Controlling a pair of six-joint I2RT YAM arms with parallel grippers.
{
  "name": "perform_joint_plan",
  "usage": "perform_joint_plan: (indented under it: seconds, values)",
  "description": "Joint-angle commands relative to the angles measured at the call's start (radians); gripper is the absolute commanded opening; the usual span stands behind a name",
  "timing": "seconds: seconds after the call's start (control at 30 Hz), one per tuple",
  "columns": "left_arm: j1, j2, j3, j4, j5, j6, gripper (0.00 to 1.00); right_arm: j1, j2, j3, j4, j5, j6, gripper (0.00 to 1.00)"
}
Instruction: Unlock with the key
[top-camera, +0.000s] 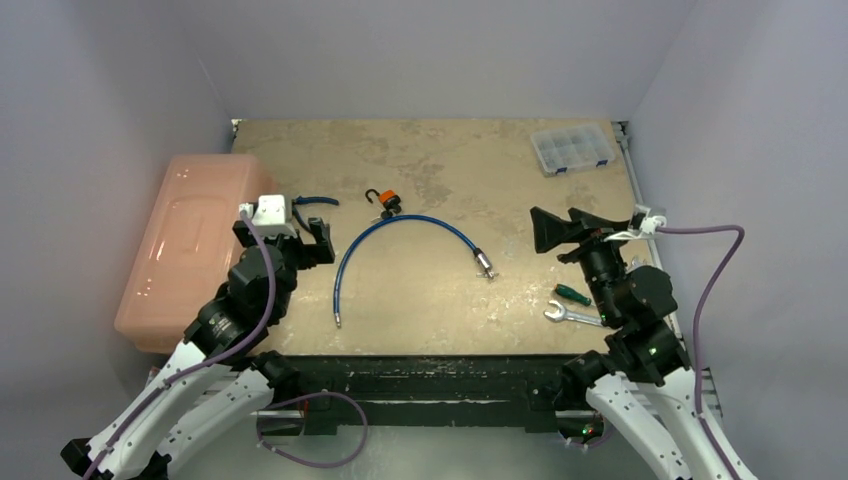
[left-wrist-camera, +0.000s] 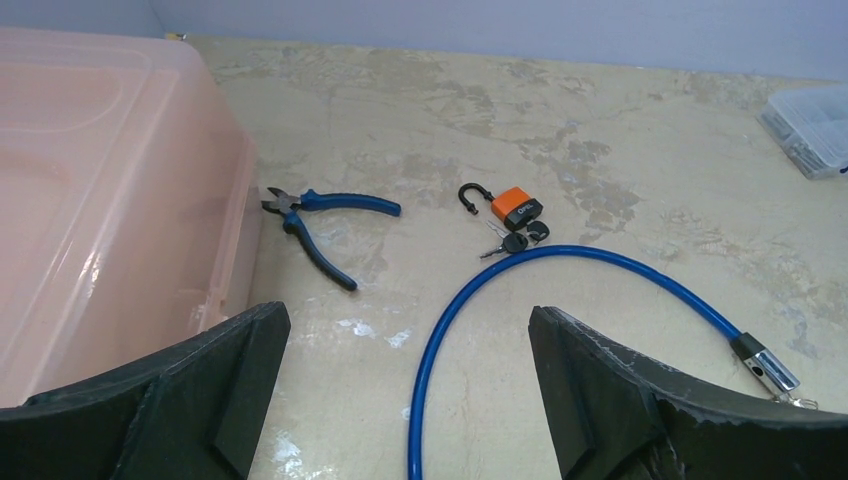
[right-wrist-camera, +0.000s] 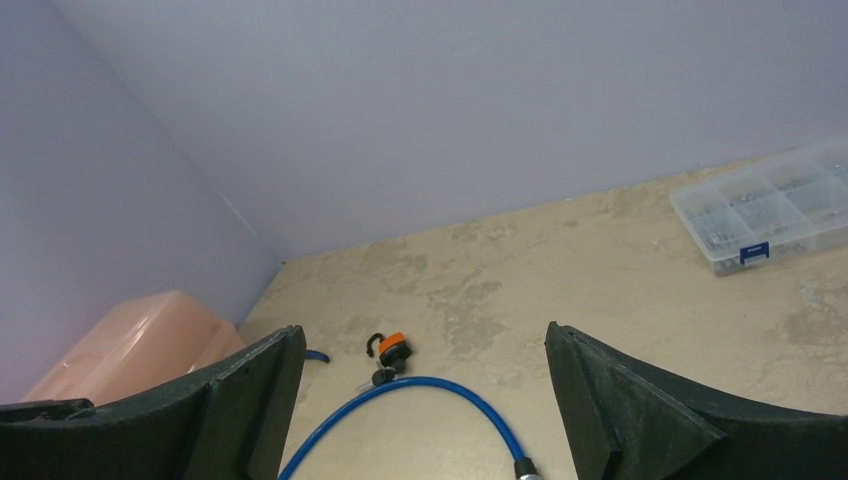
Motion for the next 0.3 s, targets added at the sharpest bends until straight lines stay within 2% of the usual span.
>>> perform_joint_plan:
  seconds: [0.0,0.13,0.27]
  values:
    - [0.003,-0.007,-0.005,0.035,-0.023,0.018,0.99,-0.004,-0.022,-0.008,0.053,-0.022,-0.026,0.99]
    - [0.003,-0.009,-0.005,0.033,-0.026,0.018,0.99,-0.004,0.0,0.028,0.027,-0.019,-0.061,0.99]
    - [0.003,-0.01,-0.004,0.032,-0.028,0.019,0.99,-0.005,0.017,0.032,0.014,-0.01,-0.029,0.99]
